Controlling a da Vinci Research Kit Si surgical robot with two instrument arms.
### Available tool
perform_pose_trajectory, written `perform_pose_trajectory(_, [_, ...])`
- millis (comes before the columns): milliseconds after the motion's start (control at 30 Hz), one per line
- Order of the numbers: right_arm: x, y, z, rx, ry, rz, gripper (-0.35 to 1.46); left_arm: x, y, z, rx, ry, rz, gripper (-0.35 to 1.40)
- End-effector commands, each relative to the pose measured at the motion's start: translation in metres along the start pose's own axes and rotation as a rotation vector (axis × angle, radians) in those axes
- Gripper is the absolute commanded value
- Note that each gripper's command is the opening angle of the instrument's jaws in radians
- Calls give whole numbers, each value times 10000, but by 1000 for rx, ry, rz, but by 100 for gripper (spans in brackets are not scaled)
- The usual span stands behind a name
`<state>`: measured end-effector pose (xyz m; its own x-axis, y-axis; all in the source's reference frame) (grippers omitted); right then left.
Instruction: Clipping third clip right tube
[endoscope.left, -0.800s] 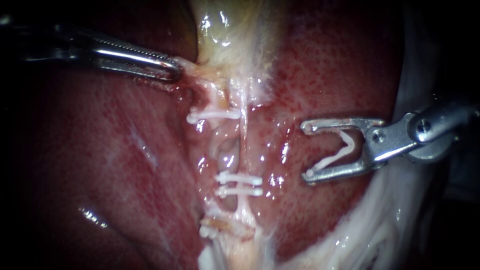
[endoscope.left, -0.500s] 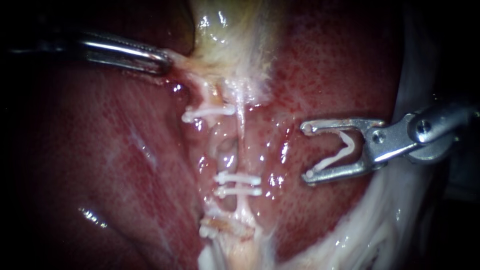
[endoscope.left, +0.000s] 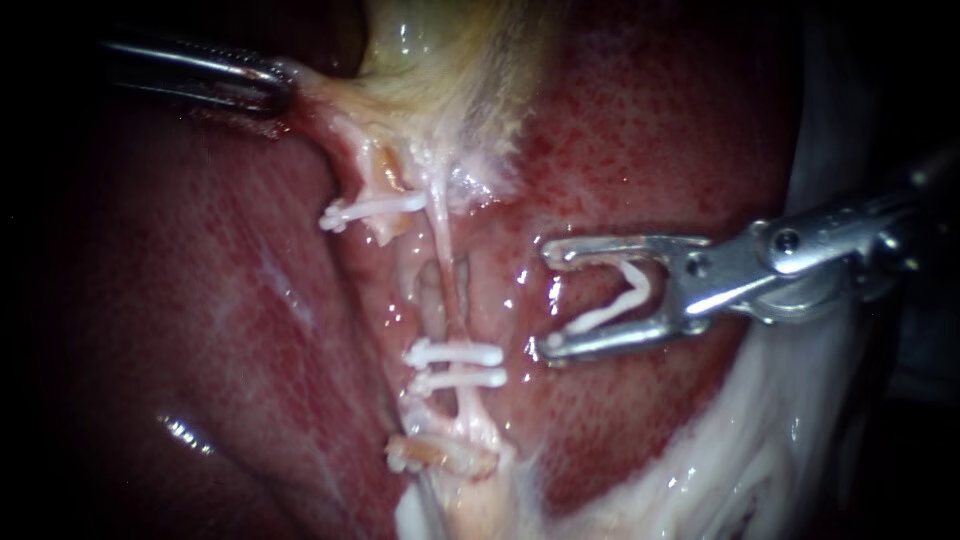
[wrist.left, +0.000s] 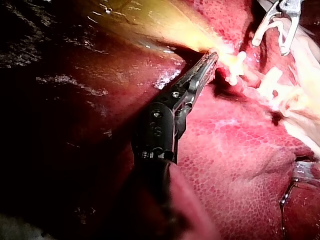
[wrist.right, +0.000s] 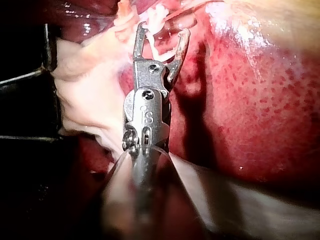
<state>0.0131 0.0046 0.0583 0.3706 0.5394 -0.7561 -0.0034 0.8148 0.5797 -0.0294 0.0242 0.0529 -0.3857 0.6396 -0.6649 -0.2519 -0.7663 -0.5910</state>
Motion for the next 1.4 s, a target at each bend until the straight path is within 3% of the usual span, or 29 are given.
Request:
perform_pose_trajectory(33, [-1,2,4,-1,1,8,50,-1,0,1,0,0,0,-35])
perform_pose_trajectory(333, [-24,21,61,29,15,92,50,-1,0,1,1,0,0,-35])
perform_pose_trajectory(533, [-25,28,80,112,127,181,49,-1,0,1,1,0,0,-35])
perform_pose_trajectory(700, [-11,30,86,210,254,275,49,0,1,1,1,0,0,-35])
perform_pose_trajectory(833, [3,29,80,260,313,303,49,0,1,1,1,0,-1,-35])
perform_pose_trajectory(1000, [20,22,66,268,318,311,46,0,1,1,1,0,0,-35])
perform_pose_trajectory(1133, [23,20,60,272,318,319,41,0,1,1,1,0,0,-35])
perform_pose_trajectory(1400, [16,24,49,282,313,354,1,0,0,2,1,0,0,-35])
